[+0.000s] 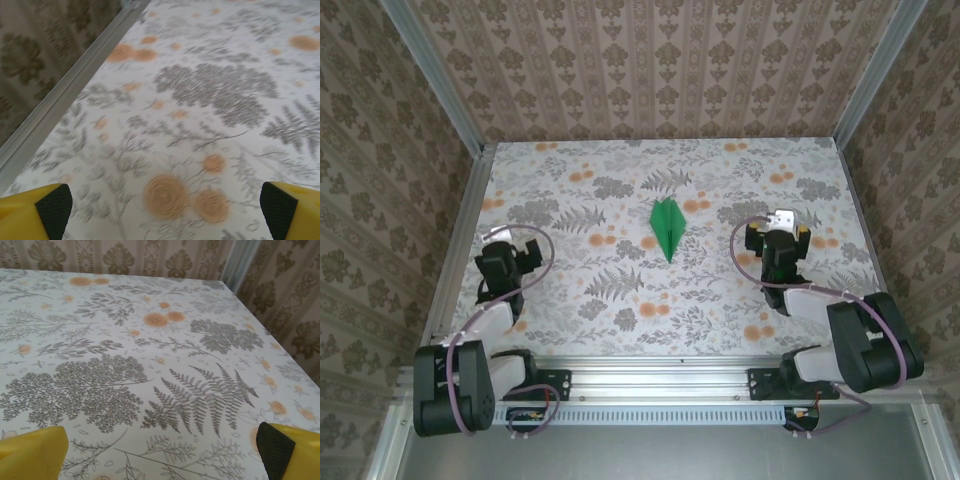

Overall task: Fold a paper plane with a square sheet of paper (pick it up from the middle)
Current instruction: Reset both arms

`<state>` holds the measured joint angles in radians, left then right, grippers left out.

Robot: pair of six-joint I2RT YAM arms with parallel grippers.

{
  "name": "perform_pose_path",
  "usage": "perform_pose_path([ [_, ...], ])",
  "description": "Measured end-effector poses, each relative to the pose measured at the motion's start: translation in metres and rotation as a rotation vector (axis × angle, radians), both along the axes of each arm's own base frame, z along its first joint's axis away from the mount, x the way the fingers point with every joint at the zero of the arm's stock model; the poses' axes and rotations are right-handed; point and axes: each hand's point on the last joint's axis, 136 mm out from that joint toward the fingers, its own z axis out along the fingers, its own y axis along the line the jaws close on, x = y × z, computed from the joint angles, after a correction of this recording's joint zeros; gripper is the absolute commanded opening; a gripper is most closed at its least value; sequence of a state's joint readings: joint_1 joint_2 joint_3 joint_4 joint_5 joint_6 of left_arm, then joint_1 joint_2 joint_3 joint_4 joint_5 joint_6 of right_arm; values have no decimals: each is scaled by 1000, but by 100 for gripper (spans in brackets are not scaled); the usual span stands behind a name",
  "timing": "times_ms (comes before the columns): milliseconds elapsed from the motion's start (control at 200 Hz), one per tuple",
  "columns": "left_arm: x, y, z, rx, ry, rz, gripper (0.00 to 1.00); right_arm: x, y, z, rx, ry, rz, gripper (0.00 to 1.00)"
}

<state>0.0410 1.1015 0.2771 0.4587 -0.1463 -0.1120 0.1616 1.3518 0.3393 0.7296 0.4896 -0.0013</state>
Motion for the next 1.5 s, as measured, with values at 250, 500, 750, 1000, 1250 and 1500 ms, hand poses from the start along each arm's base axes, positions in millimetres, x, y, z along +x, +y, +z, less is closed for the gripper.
perform_pose_path([
  [250, 22, -25, 9, 4, -93, -163, 100, 18, 6, -20, 56, 9, 89, 100],
  [500, 34, -34, -8, 6, -72, -224, 100, 29, 15, -10, 82, -63, 146, 100],
  [750, 57, -37, -8, 24, -64, -244, 100, 30, 16, -13, 86, -66, 155, 100],
  [1000, 65, -51, -15, 62, -43, -282, 100, 29, 13, -13, 85, -69, 132, 100],
  [1250, 64, -47, -17, 73, -33, -258, 100, 29, 11, -13, 87, -70, 123, 100],
  [1500, 64, -47, -17, 75, -33, -258, 100, 29, 11, -13, 87, -70, 123, 100],
])
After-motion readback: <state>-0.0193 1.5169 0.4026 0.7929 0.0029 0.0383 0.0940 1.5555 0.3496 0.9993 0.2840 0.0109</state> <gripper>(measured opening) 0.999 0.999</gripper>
